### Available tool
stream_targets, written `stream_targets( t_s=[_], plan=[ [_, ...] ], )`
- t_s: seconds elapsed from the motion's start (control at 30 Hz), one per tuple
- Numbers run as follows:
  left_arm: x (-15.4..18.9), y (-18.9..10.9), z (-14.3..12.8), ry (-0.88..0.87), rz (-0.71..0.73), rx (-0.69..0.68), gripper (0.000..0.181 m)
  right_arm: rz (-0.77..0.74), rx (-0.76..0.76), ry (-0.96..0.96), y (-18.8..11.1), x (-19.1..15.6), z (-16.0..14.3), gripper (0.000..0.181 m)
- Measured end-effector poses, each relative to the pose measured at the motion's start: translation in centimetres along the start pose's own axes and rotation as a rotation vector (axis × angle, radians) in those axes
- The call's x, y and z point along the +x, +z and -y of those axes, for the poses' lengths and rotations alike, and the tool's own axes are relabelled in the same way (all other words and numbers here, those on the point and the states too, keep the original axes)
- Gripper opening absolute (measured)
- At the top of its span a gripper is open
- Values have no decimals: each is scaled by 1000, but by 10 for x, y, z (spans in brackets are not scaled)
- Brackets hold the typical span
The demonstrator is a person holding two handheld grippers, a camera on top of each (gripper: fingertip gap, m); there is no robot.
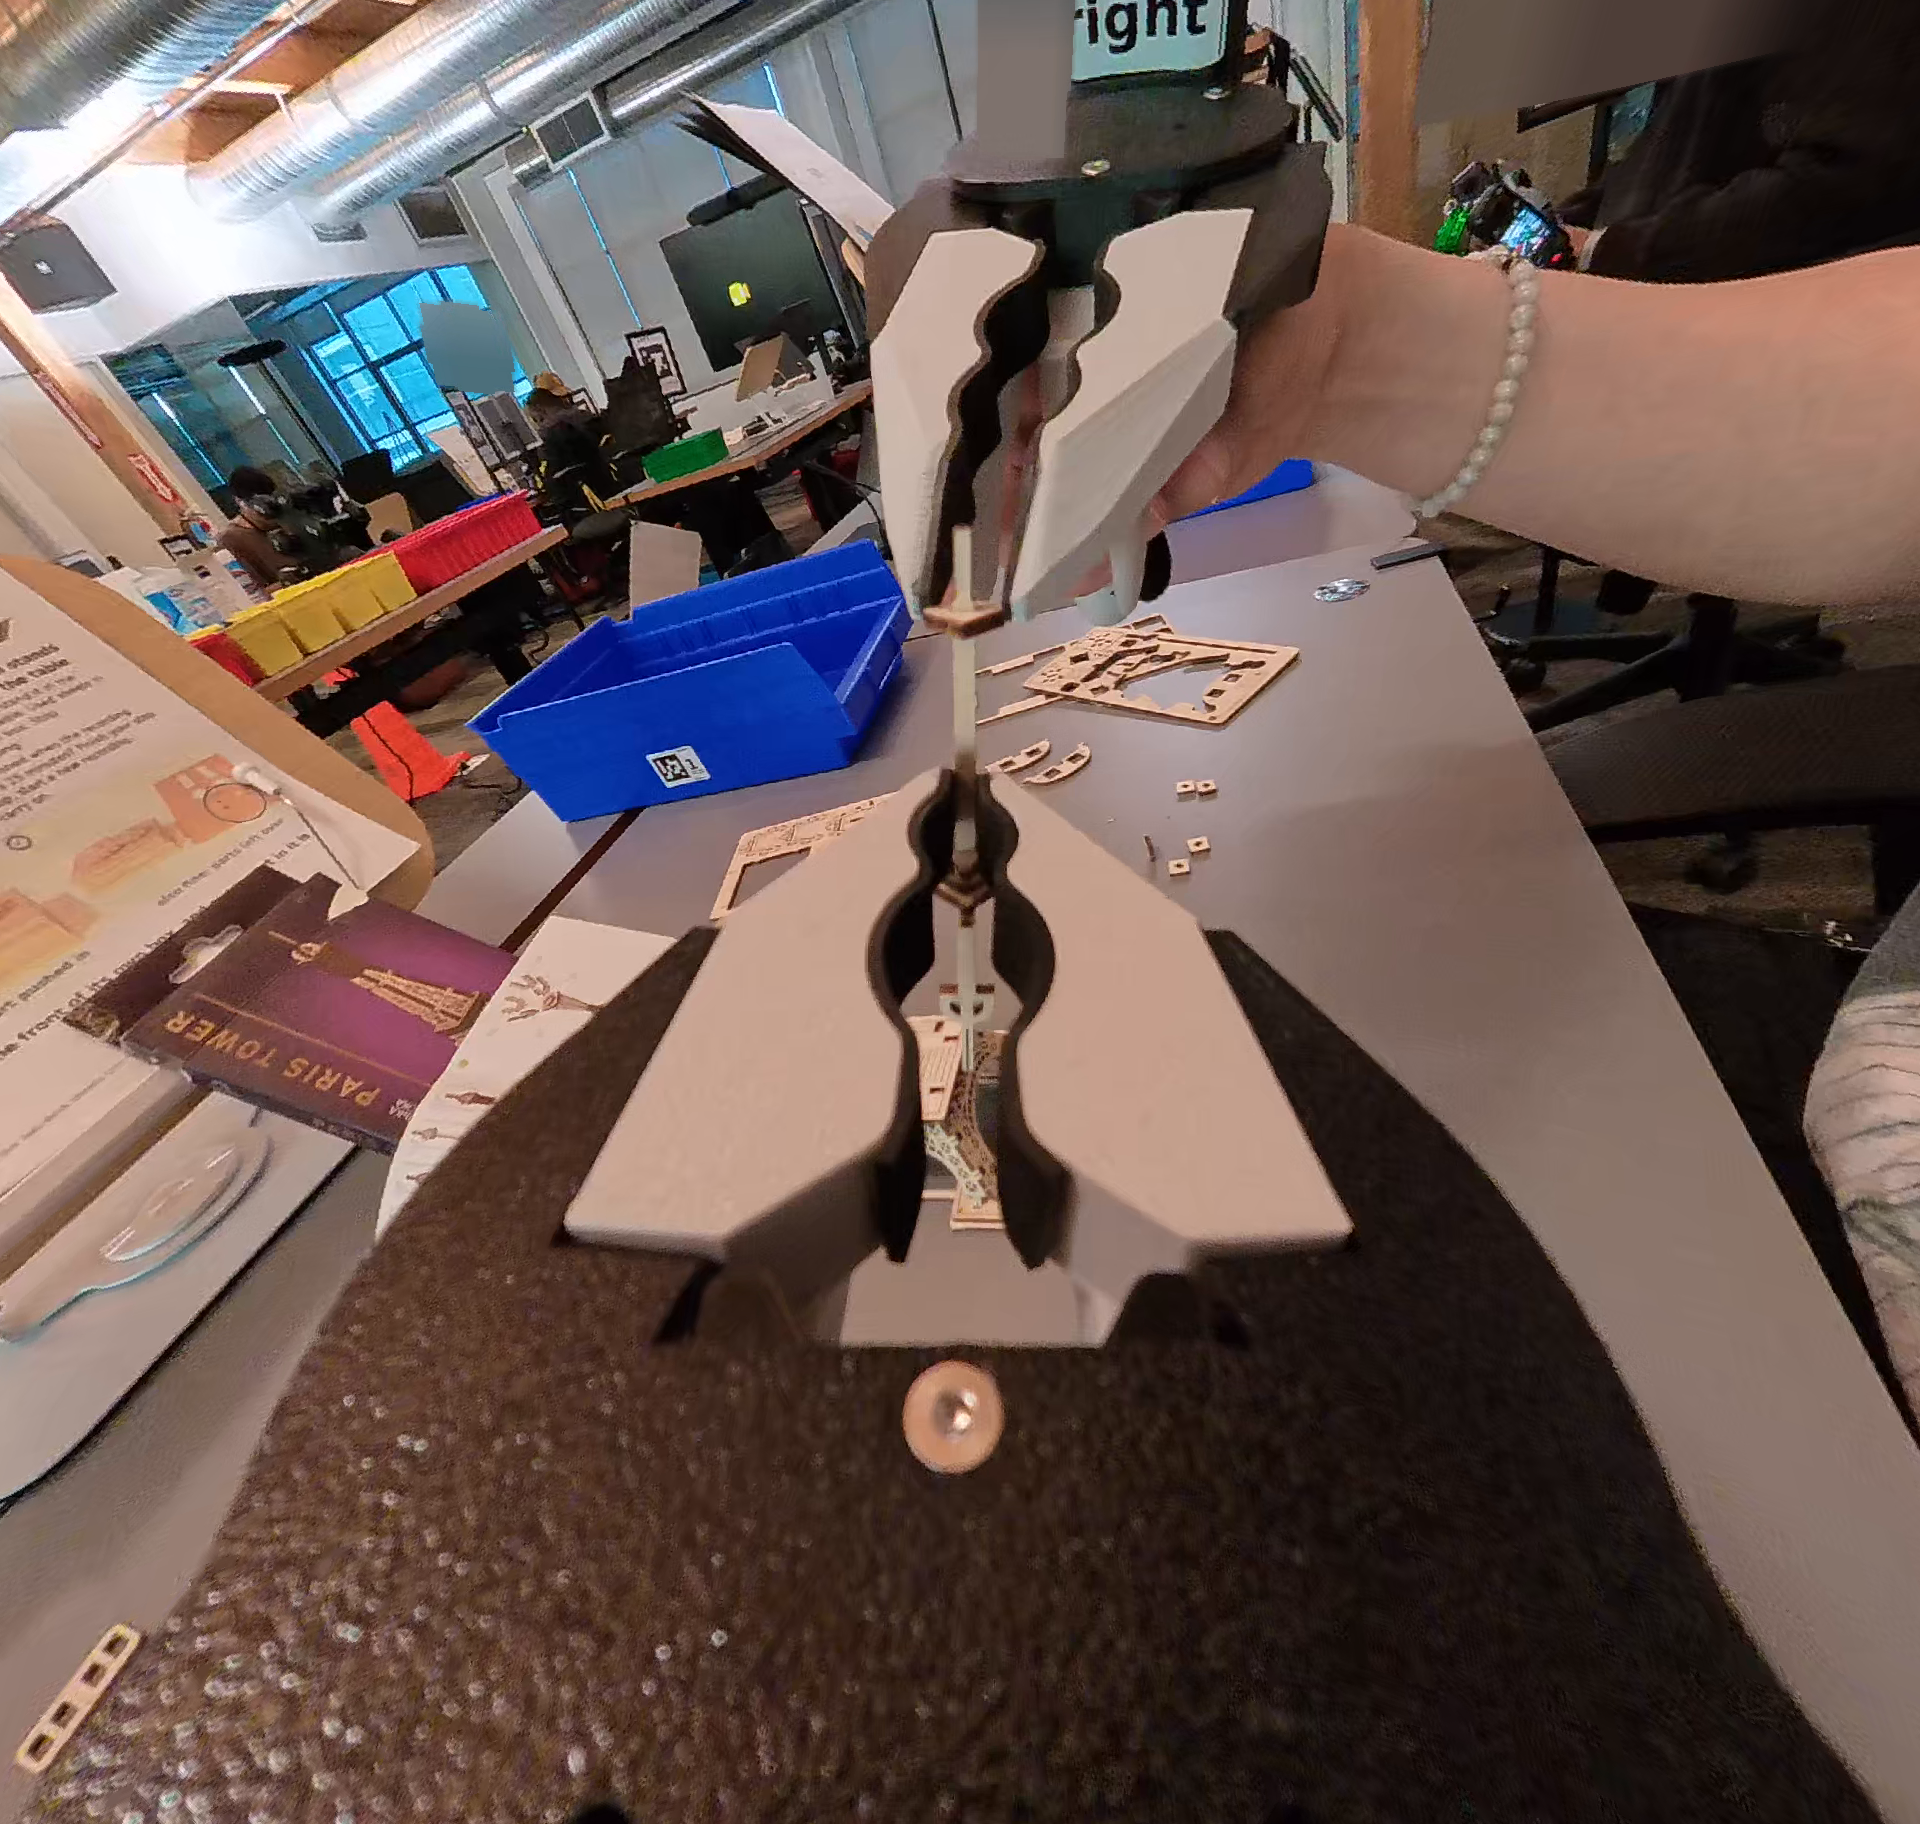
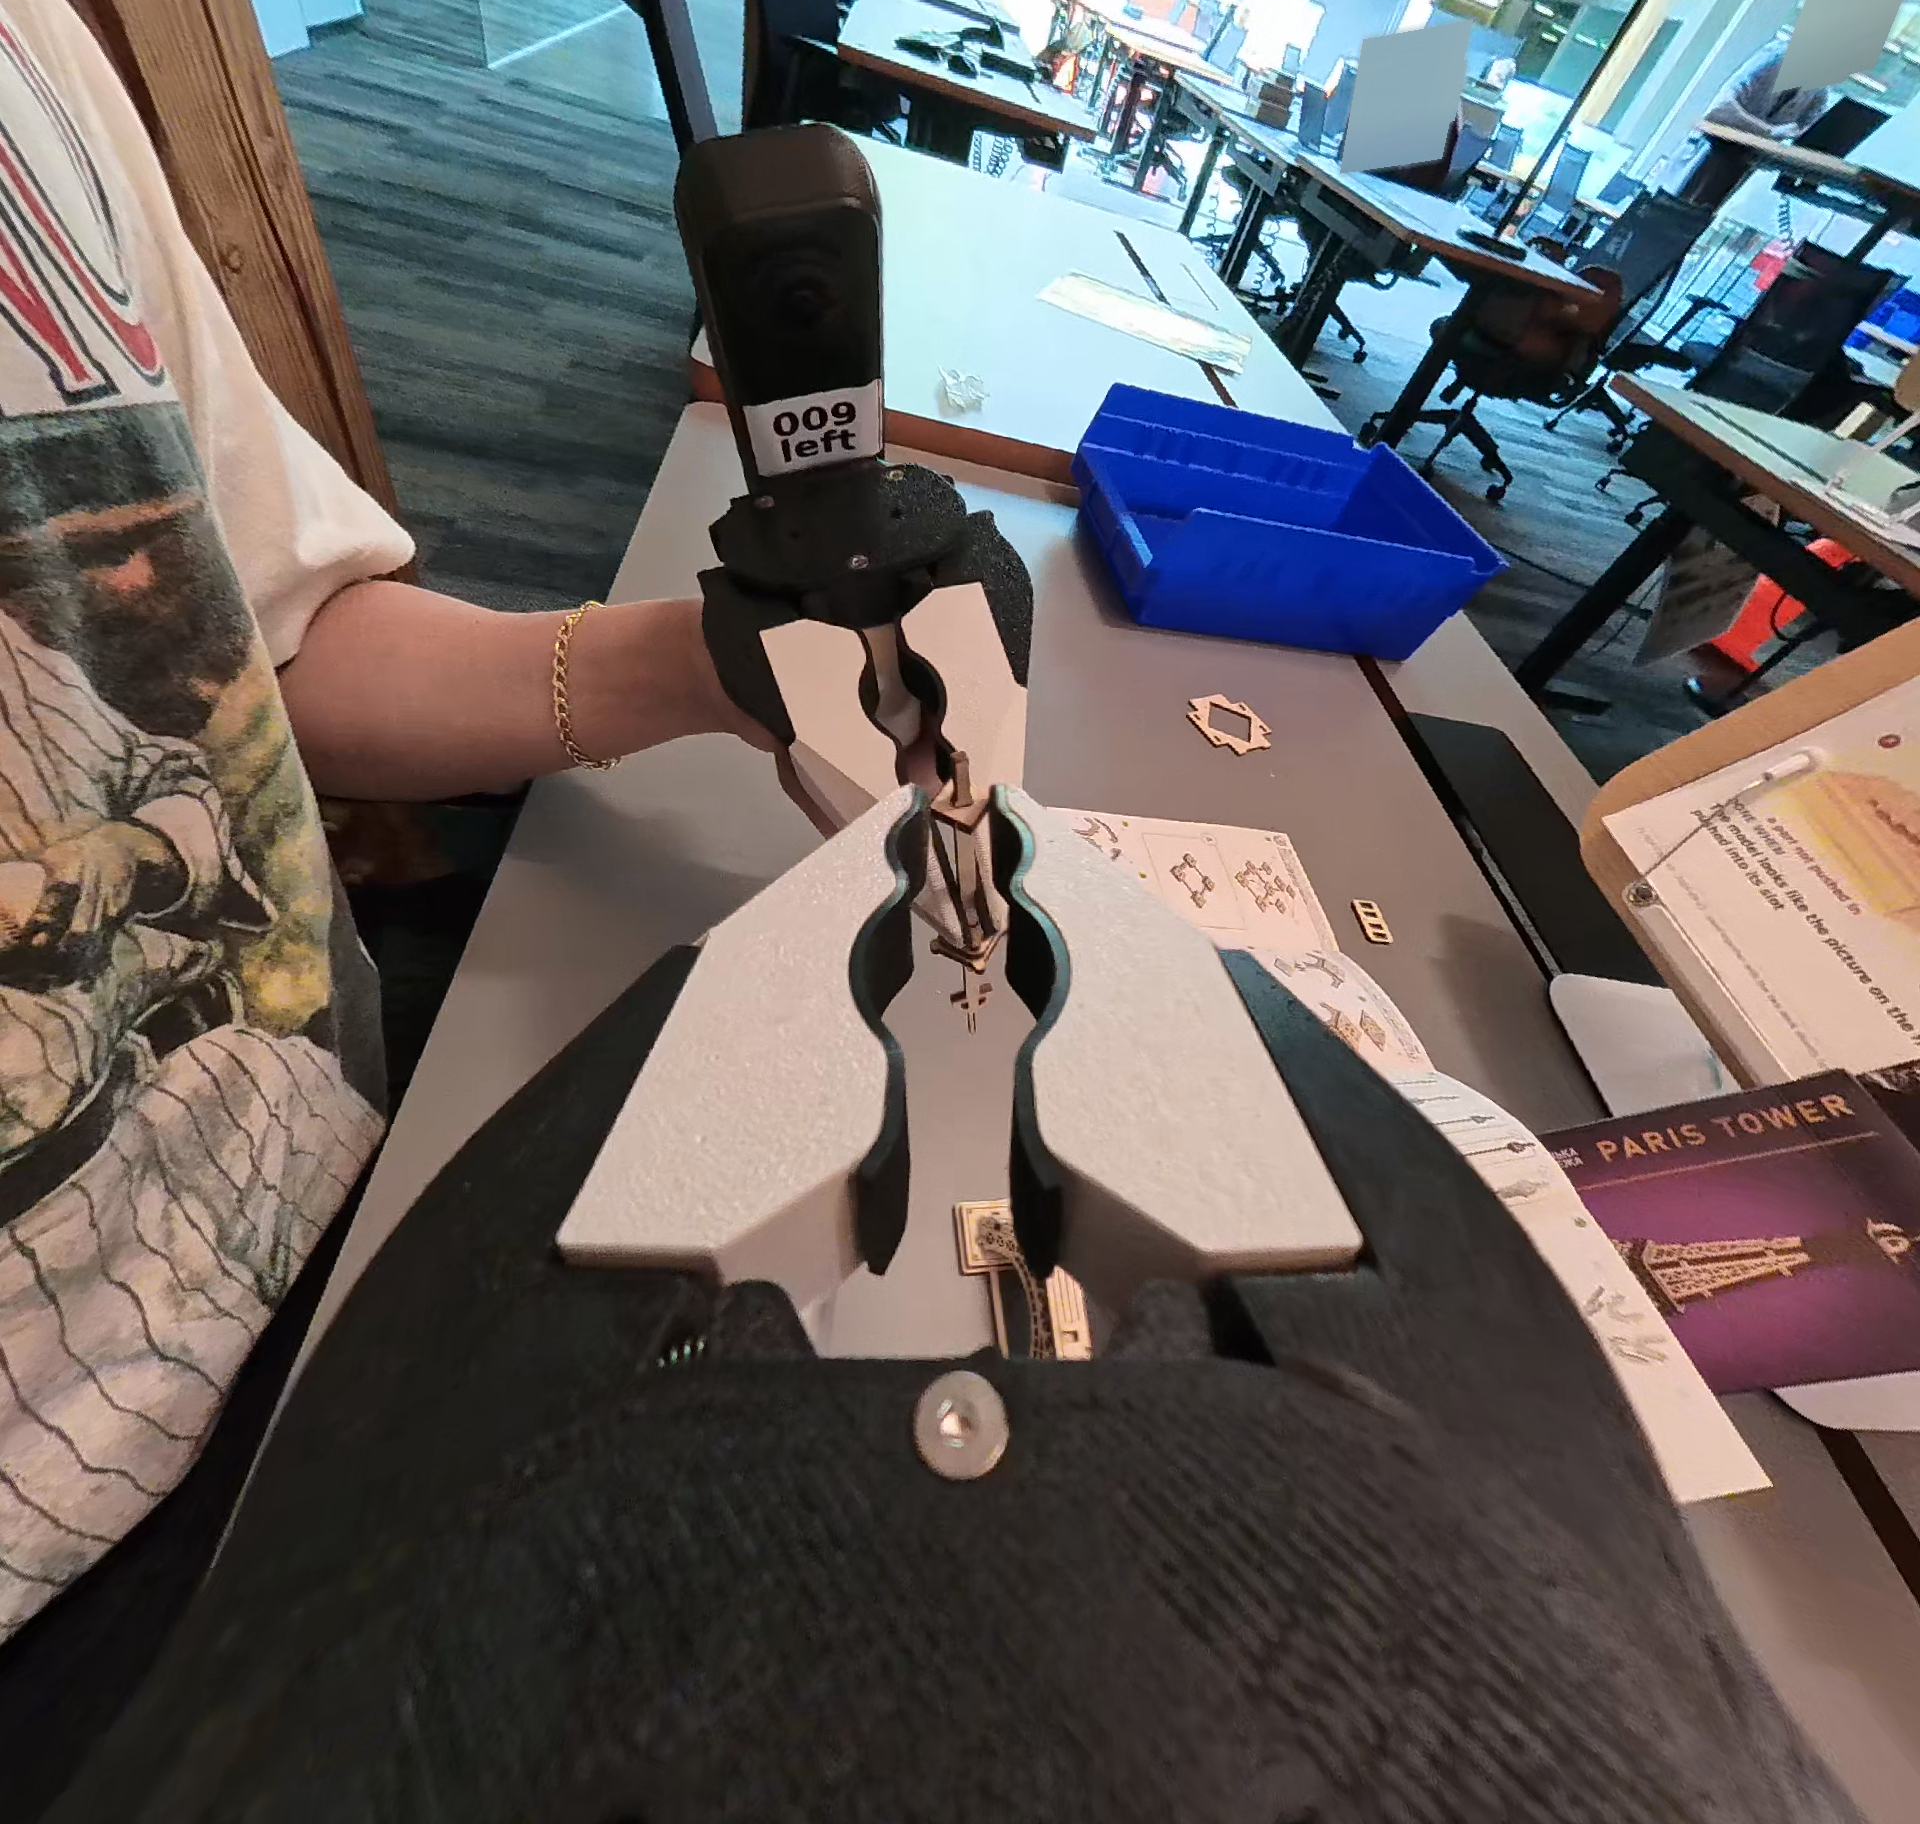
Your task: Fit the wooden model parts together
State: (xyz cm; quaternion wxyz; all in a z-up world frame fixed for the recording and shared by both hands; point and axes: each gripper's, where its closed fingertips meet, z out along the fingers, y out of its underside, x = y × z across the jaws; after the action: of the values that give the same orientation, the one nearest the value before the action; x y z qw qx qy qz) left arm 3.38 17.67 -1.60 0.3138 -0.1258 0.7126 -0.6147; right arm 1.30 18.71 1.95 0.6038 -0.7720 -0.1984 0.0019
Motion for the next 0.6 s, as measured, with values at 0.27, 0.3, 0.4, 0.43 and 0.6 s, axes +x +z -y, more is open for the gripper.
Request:
stream_targets(
  t_s=[0.27, 0.3, 0.4, 0.43, 0.6],
  plan=[
    [0, -1, -1, 12, -1, -11, 0, -2, 37, -19, -1, 0, 8, 6],
    [0, -1, 0, 13, 0, -8, 0, 7, 37, -17, -1, 0, 8, 6],
    [2, 0, 0, 20, -3, -13, 0, 23, 2, -28, 2, -3, 3, 6],
    [2, 0, 0, 26, -4, -17, 0, 25, -5, -34, 2, -3, 3, 4],
    [3, 0, 4, -7, -21, 17, 0, 28, 24, -35, 2, -4, 6, 5]
  ],
)
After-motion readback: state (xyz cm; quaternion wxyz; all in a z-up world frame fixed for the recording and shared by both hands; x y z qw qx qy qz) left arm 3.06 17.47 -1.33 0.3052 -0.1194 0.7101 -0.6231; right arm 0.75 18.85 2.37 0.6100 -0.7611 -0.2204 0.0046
